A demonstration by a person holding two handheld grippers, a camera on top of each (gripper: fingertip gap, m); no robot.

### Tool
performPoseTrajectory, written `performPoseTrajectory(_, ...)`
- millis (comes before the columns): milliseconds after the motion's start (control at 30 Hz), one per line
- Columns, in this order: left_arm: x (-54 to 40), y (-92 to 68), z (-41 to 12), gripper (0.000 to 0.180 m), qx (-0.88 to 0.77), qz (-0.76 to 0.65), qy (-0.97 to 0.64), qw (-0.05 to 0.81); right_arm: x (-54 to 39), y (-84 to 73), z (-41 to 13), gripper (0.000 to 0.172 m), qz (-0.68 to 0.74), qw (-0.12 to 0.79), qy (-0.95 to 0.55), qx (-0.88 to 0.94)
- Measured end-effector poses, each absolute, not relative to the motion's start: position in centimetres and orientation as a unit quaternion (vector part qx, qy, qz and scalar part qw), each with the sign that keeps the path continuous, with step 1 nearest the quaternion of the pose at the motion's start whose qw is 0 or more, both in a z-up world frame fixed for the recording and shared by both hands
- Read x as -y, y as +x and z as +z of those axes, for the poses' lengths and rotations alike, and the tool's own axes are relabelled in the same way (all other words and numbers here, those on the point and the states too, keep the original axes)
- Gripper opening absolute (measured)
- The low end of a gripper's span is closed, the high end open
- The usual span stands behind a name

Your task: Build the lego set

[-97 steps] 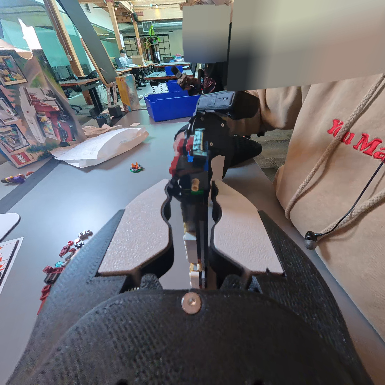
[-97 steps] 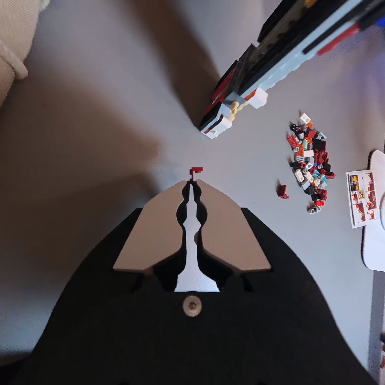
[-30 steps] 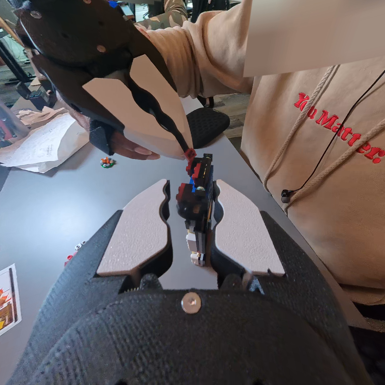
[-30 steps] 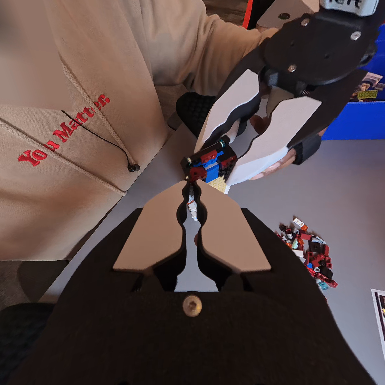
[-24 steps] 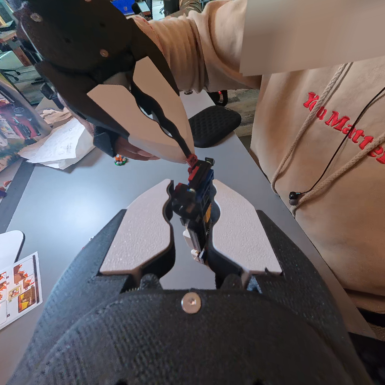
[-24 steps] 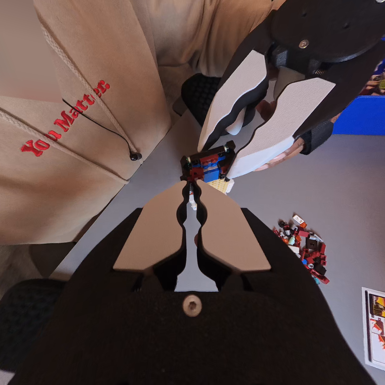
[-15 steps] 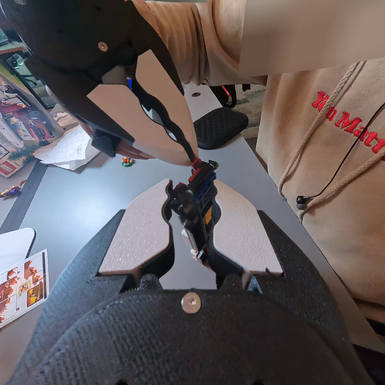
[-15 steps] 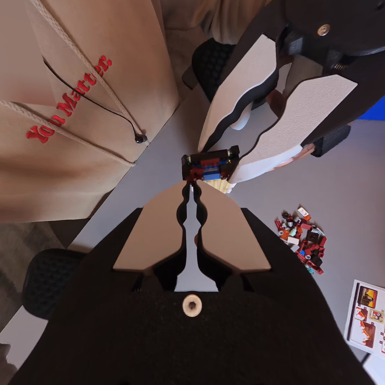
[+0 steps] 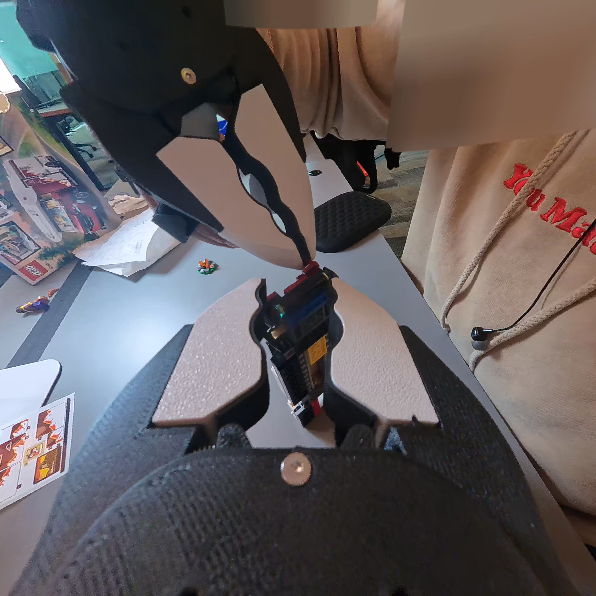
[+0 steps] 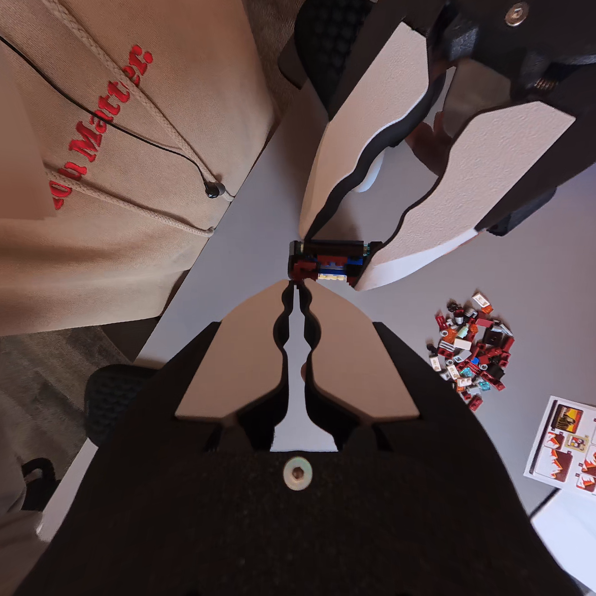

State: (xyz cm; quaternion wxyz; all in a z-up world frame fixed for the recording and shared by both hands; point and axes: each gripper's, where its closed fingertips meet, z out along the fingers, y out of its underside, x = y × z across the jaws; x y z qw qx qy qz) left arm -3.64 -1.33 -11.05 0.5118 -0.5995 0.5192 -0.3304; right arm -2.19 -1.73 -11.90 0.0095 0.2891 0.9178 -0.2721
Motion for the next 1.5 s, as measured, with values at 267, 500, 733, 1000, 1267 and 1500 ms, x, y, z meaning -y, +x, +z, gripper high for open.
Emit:
performPoseTrajectory(267, 1.6, -3.8, -11.0, 0.036, -0.500, -0.385, -0.596, 0.497, 1.9, -2.4, -11.9, 0.003, -0.243, 0.016, 0.303, -0.921)
performPoseTrajectory(500, 1.8, -4.3, -11.0, 0.037, -0.504, -0.399, -0.585, 0.494, 1.9, -2.7, -11.9, 0.003, -0.230, 0.019, 0.315, -0.921)
performPoseTrajectory(733, 1.6, -4.5, -11.2, 0.037, -0.504, -0.393, -0.587, 0.497, 2.0, -2.6, -12.0, 0.003, -0.225, 0.020, 0.320, -0.920)
performPoseTrajectory(1000, 1.7, -4.2, -11.3, 0.042, -0.500, -0.401, -0.591, 0.490, 2.3, -2.8, -11.9, 0.003, -0.208, 0.021, 0.318, -0.925)
performPoseTrajectory(1267, 2.0, -3.8, -11.3, 0.037, -0.500, -0.415, -0.586, 0.485, 2.3, -2.9, -11.9, 0.003, -0.188, 0.031, 0.319, -0.928)
performPoseTrajectory(1500, 2.1, -3.5, -11.3, 0.038, -0.503, -0.422, -0.582, 0.479, 2.4, -3.2, -11.9, 0.004, -0.168, 0.017, 0.297, -0.940)
